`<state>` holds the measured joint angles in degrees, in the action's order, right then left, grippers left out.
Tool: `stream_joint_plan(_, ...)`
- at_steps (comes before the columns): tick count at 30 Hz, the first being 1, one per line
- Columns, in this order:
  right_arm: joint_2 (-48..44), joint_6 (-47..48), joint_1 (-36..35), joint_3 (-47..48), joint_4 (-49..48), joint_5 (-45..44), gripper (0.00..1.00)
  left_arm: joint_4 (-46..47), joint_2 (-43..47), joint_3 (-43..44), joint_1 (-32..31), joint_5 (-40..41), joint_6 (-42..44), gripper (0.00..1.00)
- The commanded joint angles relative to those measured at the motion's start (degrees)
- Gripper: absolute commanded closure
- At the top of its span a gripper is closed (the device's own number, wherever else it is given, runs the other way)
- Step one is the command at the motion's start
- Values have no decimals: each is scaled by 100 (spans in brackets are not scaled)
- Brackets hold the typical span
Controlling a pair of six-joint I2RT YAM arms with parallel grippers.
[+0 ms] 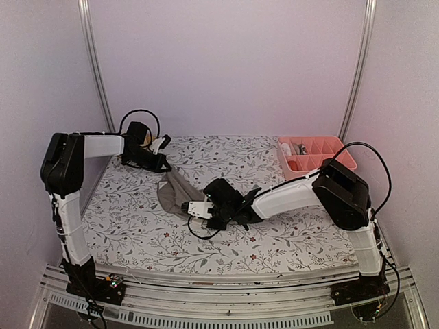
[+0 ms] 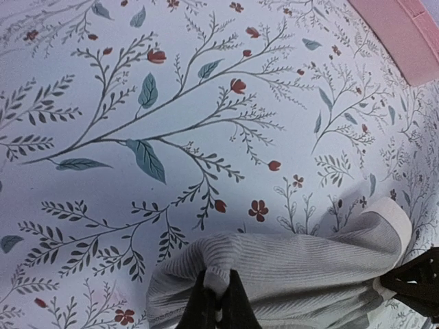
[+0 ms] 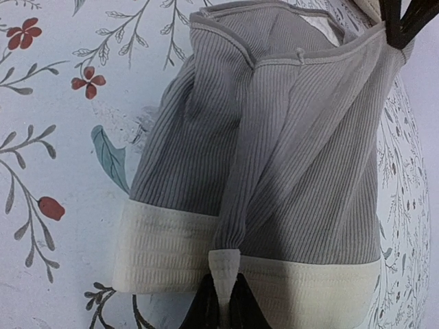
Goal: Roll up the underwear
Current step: Fold the underwear at the center of the board.
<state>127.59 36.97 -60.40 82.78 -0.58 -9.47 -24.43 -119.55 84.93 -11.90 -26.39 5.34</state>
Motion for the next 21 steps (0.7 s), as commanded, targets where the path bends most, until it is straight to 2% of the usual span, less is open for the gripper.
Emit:
stream_joint_plan(1,-227,-56,-63,-198,110,-191,94,843,626,-379,-37,90,54,100)
stream_joint_plan(12,-515,-170,-194,-312,-116,-69,94,866,814,-674,3,559,205,100)
stream_joint_plan(21,-159,-143,-371,-70,110,-82,94,790,742,-794,34,723,407,100)
